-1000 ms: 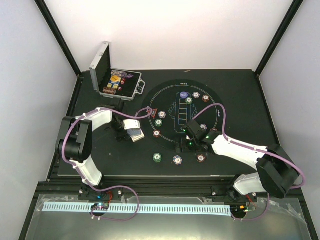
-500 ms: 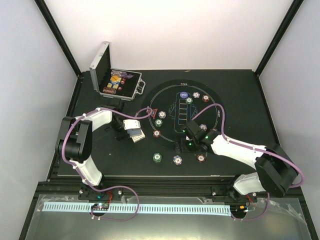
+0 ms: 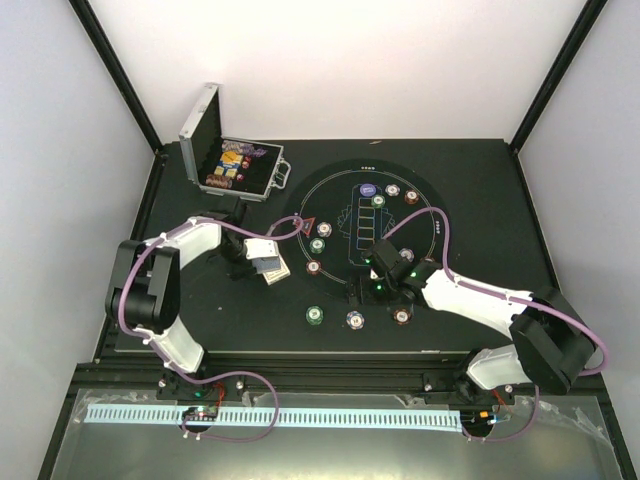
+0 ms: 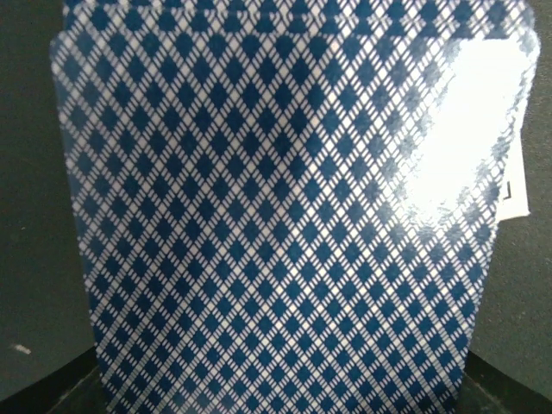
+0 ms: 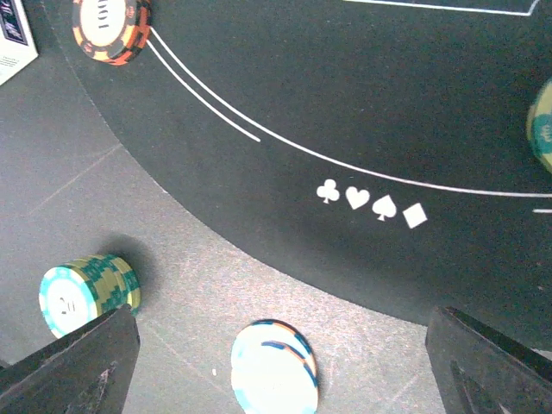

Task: Distribute texas hold em gaming equipment

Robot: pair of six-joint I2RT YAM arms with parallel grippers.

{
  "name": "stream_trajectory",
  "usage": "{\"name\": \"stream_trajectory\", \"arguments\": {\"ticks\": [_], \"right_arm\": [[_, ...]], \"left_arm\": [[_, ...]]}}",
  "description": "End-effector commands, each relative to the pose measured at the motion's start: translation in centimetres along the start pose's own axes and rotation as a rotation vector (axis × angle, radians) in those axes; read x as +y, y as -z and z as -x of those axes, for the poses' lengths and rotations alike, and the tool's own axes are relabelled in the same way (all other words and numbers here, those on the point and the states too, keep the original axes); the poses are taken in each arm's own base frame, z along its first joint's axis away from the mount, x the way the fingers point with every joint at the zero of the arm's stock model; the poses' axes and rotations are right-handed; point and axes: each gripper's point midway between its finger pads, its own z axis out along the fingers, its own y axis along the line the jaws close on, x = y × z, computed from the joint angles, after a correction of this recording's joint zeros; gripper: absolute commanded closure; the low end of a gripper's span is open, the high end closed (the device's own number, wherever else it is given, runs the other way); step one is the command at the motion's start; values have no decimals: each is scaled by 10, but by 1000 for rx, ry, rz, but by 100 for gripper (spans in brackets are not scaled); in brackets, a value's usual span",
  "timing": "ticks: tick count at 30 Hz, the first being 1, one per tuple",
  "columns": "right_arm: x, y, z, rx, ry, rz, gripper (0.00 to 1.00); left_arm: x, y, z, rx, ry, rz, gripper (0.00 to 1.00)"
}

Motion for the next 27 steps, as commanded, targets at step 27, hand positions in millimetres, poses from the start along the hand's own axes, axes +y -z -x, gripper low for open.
{"name": "stream_trajectory", "arguments": {"ticks": [27], "right_arm": [[163,49,52,-38,-75,839,8]], "left_arm": [[-80,125,69,-252,-163,-48,98]]}}
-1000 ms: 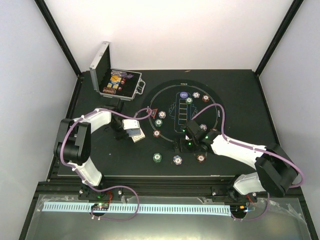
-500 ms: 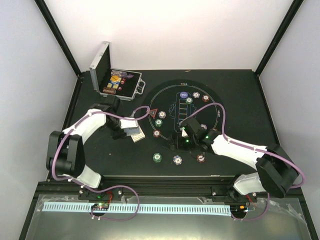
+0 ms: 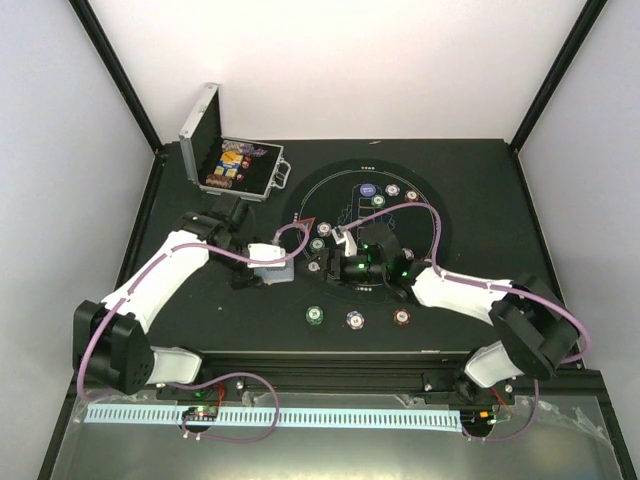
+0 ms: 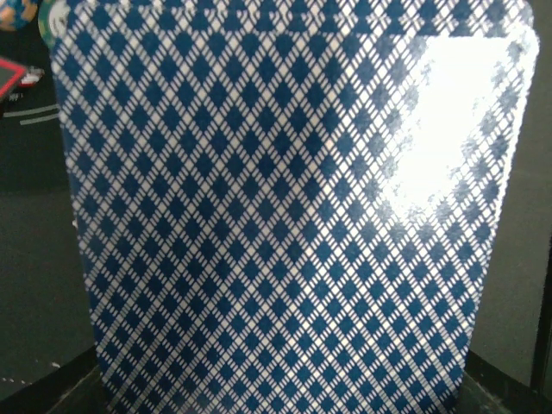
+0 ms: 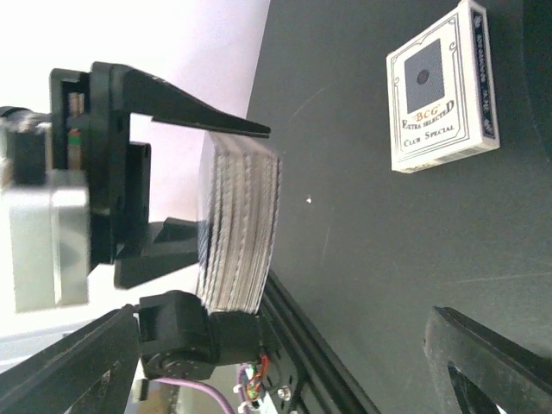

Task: Distribute texas hold em gaming equipment

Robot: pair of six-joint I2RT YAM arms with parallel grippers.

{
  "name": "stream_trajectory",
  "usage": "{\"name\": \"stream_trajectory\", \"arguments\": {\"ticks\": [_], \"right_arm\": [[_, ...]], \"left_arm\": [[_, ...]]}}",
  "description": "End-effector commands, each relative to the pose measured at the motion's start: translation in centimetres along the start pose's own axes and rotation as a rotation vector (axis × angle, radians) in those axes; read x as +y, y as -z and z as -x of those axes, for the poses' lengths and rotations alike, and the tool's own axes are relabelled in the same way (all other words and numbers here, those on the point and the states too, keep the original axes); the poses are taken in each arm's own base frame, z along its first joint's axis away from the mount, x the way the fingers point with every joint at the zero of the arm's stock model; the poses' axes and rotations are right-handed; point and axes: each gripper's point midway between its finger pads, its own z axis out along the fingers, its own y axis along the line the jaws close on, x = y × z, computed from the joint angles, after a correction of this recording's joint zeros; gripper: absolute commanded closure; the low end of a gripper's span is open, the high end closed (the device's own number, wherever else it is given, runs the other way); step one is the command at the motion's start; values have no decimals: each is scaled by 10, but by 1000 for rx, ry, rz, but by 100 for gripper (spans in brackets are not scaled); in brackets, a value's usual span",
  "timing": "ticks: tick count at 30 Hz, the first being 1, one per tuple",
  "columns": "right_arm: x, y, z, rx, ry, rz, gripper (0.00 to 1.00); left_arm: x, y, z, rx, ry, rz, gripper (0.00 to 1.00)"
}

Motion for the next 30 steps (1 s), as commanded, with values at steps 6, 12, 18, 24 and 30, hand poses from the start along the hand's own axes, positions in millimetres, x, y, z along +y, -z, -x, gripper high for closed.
{"name": "stream_trajectory", "arguments": {"ticks": [6,12,18,24,30], "right_arm": [[24,-11,-1,27,-7,116,16],[31,-19,-2,38,-16,144,20],[31,-28,-4,52,-35,153,27],[39,-38,-5,72,-44,193,38],[50,-49,-8,96,-68,248,54]], "left_arm": [[-17,21,36,-66,-55,-19,99],[-22,20,39,-56,-70,-26,99],[-24,22,42,-57,-82,-13,98],[-25,24,45,-59,-94,1,98],[-25,22,48,-62,-103,9,98]]}}
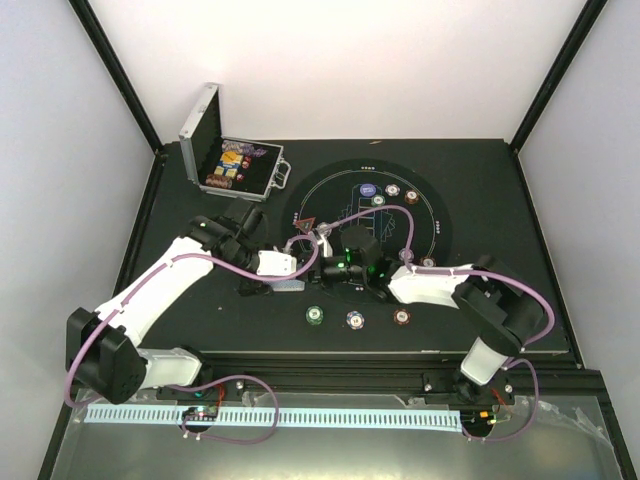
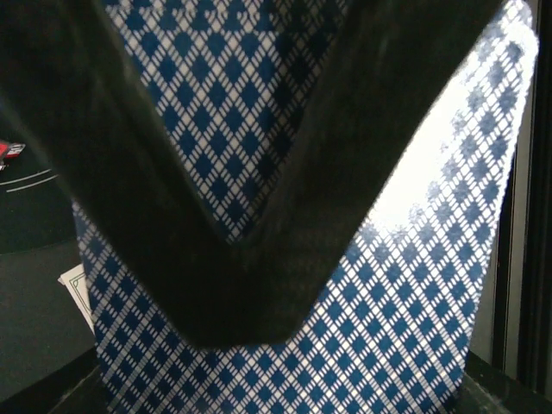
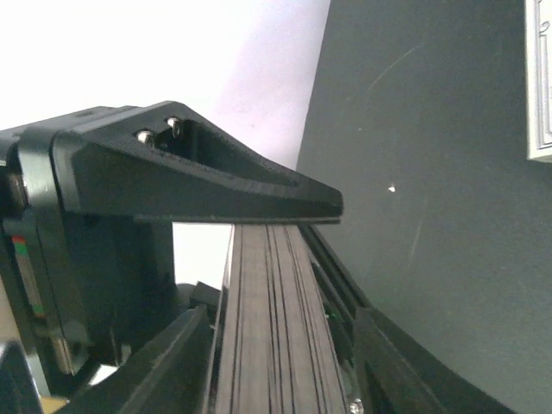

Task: Distribute texas hold em gaming equipment

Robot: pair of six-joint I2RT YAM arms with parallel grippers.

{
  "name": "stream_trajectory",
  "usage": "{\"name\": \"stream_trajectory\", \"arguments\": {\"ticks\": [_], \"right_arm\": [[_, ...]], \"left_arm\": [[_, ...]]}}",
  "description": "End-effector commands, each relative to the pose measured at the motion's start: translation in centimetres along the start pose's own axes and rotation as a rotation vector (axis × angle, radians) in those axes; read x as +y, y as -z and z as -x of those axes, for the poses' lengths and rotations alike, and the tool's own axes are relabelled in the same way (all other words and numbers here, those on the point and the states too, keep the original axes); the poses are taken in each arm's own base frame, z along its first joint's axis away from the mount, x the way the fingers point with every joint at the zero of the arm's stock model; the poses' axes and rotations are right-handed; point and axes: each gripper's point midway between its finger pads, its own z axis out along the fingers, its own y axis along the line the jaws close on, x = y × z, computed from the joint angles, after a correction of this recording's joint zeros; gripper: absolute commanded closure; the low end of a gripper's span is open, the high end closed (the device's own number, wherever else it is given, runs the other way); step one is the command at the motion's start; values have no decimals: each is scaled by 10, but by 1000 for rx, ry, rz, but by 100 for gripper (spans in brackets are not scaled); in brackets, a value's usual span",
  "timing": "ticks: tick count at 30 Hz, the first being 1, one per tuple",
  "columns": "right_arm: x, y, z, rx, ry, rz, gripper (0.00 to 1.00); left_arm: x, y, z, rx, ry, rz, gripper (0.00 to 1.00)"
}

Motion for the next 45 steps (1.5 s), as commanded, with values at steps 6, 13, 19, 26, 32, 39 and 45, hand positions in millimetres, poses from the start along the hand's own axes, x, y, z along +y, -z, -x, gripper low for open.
{"name": "stream_trajectory", "arguments": {"ticks": [6,13,19,26,32,39,45], "right_arm": [[18,-9,-4,15,-4,89,82],[14,-6,-10,20,-28,104,99],[26,-7,-10,34,-19,137,99],[34,-14,-14,56,-2,133,99],[35,-19,-13,58,-5,134,99],[23,-23,-14,58,-26,104,99],[16,-24,-15,58,-37,96,99]], "left_arm": [[15,13,11,-28,-10,97,96],[8,17,22,-110,4,103,1],[-3,12,33,-193,-25,57,1],[0,0,26,-144,38,23,1],[-8,-5,25,-156,17,-6,6],[-7,5,32,-200,13,32,18],[-7,8,33,-216,7,55,30]]}}
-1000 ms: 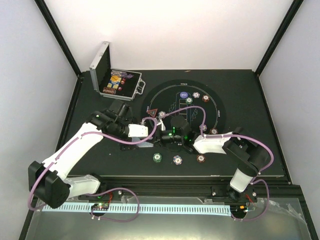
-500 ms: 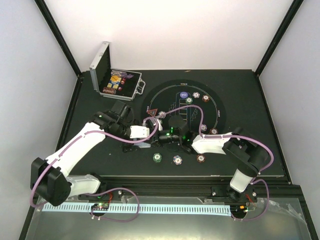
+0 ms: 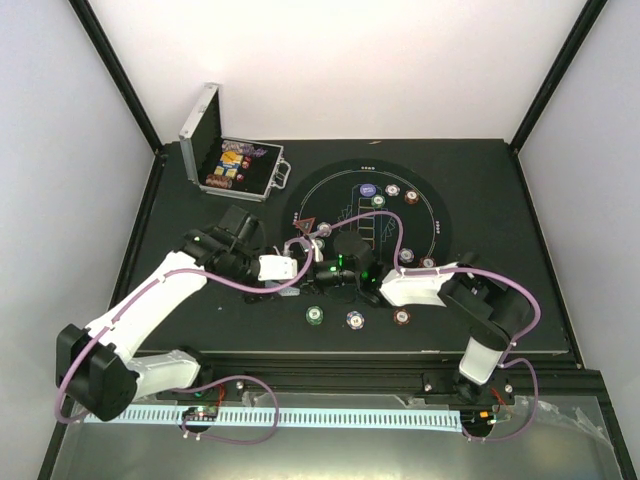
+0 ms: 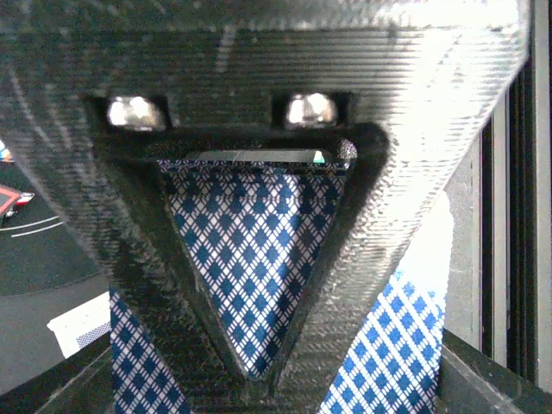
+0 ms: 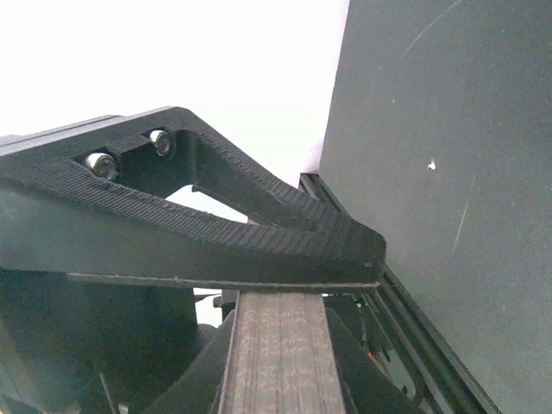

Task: Distribute texas hold em gaming equipment

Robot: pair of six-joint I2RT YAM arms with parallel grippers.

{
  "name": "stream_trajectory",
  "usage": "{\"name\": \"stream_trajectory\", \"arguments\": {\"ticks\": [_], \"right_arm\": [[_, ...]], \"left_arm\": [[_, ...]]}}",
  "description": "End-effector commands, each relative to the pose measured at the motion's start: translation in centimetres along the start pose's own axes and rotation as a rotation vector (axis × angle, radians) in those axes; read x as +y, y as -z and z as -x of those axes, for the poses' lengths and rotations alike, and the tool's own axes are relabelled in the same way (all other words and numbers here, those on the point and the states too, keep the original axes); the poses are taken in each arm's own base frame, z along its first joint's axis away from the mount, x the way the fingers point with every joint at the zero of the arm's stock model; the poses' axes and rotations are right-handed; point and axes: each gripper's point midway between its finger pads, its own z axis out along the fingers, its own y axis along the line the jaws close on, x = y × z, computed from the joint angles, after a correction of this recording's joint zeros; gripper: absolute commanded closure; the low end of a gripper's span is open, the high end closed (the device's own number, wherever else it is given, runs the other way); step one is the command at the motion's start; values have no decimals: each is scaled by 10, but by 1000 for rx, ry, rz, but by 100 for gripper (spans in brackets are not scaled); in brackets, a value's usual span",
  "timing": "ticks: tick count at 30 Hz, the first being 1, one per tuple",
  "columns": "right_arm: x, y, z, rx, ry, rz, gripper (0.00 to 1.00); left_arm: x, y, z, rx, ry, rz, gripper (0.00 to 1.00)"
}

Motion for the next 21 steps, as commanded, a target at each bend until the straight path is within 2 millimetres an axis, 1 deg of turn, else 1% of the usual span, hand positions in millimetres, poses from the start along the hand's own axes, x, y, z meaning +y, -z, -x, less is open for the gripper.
{"name": "stream_trajectory", "arguments": {"ticks": [1,3,6,10,12,14,16,21], "right_arm": [[7,-4,-1,5,20,23,99],[6,-4,-1,3,19,23,99],[8,-4,-2,5,22,30,99],[14,-5,-4,13,33,43,99],[16,-6,-5,18,38,48,99],[15,-8,-7,24,39,47,99],[13,-8,-8,25,34,46,99],[7,-7,-9,22,24,37,99]], "left_arm": [[2,6,14,-70,-28,27,32],[0,5,14,-74,-25,20,37],[-2,3,14,-83,-17,9,38],[-4,1,15,-92,-9,-3,25],[-2,-1,14,-86,-1,-5,23],[-2,-3,12,-78,6,-10,22],[-3,-4,10,-67,15,-17,24],[-2,-3,8,-57,17,-7,36]]}}
